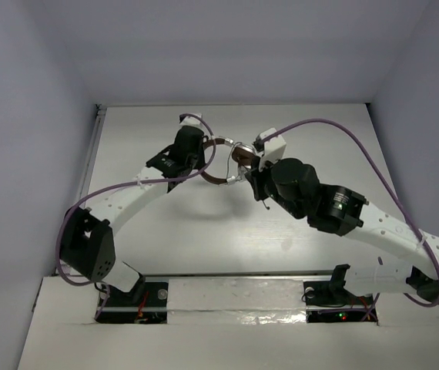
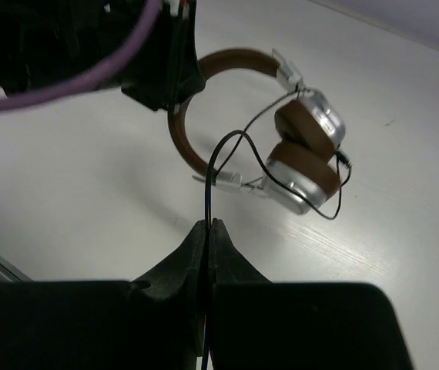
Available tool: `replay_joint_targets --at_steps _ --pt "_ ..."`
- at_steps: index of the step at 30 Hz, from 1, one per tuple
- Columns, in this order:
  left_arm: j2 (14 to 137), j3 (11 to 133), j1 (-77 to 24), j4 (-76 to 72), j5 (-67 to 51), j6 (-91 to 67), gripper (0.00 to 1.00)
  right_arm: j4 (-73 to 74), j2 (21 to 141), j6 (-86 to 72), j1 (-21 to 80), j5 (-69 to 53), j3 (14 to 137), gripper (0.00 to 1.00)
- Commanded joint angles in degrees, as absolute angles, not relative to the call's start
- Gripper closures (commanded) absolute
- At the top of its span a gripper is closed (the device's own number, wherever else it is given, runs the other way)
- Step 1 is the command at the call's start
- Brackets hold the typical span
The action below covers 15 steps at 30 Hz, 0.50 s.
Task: Wrap the headphones
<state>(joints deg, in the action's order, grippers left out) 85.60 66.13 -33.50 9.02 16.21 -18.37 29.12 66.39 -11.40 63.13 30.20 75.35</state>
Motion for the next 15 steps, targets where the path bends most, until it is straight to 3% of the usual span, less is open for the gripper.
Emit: replay_joint_targets --at_steps 1,8,15 --pt "79.98 68.72 -29.45 2.90 10.21 -24.07 1.00 28.30 64.52 -13.70 63.54 25.69 70.69 1.00" --pt "82.08 71.10 -23.12 0.35 1.67 -27.51 1.00 23.39 62.05 -17.22 63.54 16.18 63.99 1.00" --pt "85.34 71.98 -26.62 -0.97 5.88 -26.55 1.00 23.20 70.74 -15.12 66.36 11.86 72.40 1.00"
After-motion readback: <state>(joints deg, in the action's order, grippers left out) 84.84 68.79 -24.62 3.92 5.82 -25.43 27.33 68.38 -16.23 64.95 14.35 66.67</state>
